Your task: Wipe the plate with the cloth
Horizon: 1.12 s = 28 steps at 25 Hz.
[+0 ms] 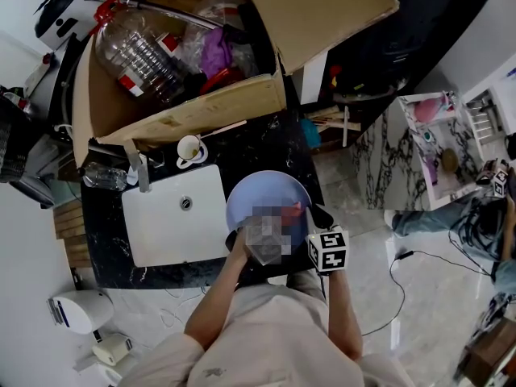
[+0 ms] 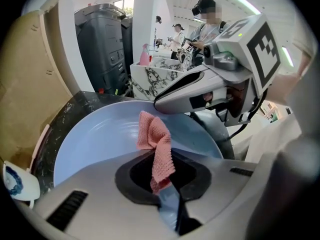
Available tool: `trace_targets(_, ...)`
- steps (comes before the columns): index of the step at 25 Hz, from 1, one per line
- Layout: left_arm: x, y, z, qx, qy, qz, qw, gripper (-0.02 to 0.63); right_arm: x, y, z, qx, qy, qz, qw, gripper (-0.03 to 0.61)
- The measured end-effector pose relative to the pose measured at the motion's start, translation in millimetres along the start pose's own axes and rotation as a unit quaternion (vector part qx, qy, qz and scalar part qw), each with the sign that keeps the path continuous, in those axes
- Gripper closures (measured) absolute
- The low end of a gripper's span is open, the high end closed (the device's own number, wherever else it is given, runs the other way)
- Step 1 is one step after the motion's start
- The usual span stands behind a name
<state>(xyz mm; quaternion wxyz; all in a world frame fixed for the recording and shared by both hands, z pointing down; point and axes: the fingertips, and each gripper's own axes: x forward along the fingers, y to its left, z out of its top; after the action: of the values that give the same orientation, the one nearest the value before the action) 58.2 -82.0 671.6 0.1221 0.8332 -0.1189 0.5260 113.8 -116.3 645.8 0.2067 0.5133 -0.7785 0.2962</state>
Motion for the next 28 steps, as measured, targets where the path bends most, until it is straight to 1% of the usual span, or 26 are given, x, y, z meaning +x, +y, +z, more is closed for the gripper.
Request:
trace_targets(6, -4.3, -11.9, -12.2, 0.008, 0.017, -0.026, 0.9995, 0.58, -0.2, 0.2, -0.4, -0.002, 0.001, 0.001, 1.0, 0.537)
trace_targets(10, -7.5, -16.7, -20.3, 0.009, 0.027, -0.034, 0.999, 0.578, -0.4, -0.5, -0.6, -0.002, 0.001, 0.001, 1.0, 0.537)
trace_targets(20, -13.3, -15.0, -40.6, 0.005, 0.05, -0.025, 0.9984, 0.58, 0.5, 0.0, -0.8, -0.005, 0.001, 0.002, 1.0, 0.537)
trace_targets(28, -20.3, -10.1, -52.5, -0.013, 0.058, -0.023, 0.998, 0.58, 0.0, 0.7, -0.4, -0.005, 0.002, 0.004, 1.0, 0.537)
